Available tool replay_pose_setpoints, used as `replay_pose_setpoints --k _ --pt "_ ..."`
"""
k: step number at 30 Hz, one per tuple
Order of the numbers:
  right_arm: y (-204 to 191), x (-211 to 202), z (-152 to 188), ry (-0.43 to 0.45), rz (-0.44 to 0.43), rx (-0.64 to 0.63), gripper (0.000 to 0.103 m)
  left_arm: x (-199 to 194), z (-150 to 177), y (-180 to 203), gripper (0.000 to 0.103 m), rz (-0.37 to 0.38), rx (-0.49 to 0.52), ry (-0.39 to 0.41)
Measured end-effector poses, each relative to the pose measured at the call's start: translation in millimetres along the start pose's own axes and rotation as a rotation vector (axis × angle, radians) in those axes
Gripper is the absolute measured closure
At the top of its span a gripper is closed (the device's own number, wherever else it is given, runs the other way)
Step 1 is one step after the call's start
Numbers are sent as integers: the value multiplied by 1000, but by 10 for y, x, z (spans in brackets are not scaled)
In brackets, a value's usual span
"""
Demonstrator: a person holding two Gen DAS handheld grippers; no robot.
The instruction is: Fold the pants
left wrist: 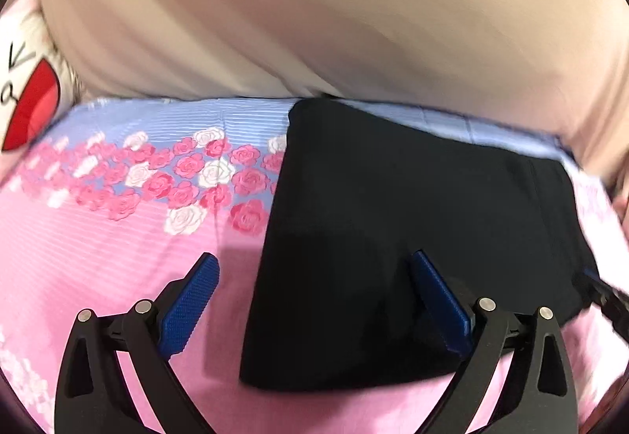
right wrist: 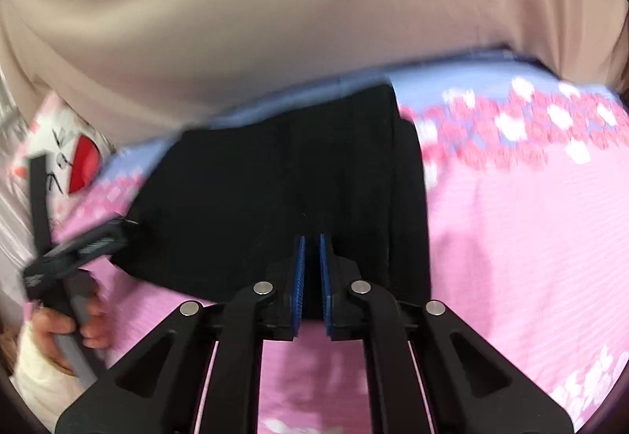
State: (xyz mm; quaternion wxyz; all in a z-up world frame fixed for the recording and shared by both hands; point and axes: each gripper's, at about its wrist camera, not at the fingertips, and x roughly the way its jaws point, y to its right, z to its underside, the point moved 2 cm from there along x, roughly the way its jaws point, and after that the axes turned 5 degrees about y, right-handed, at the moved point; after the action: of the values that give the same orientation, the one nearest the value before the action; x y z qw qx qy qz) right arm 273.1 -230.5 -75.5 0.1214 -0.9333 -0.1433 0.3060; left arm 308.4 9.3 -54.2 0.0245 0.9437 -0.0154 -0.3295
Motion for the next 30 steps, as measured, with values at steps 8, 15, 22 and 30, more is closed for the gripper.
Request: replay_pose_setpoints --k 8,15,22,30 --pt "241 -414 -51 71 -57 146 91 -151 84 -214 7 109 -115 -49" --pt "238 -358 90 -16 49 117 45 -308 212 56 9 -13 67 -8" --pt "-199 -1199 243 153 123 6 5 -1229 310 296 5 -118 197 131" --pt "-517 -1636 454 198 109 14 5 -1897 564 473 5 -76 167 119"
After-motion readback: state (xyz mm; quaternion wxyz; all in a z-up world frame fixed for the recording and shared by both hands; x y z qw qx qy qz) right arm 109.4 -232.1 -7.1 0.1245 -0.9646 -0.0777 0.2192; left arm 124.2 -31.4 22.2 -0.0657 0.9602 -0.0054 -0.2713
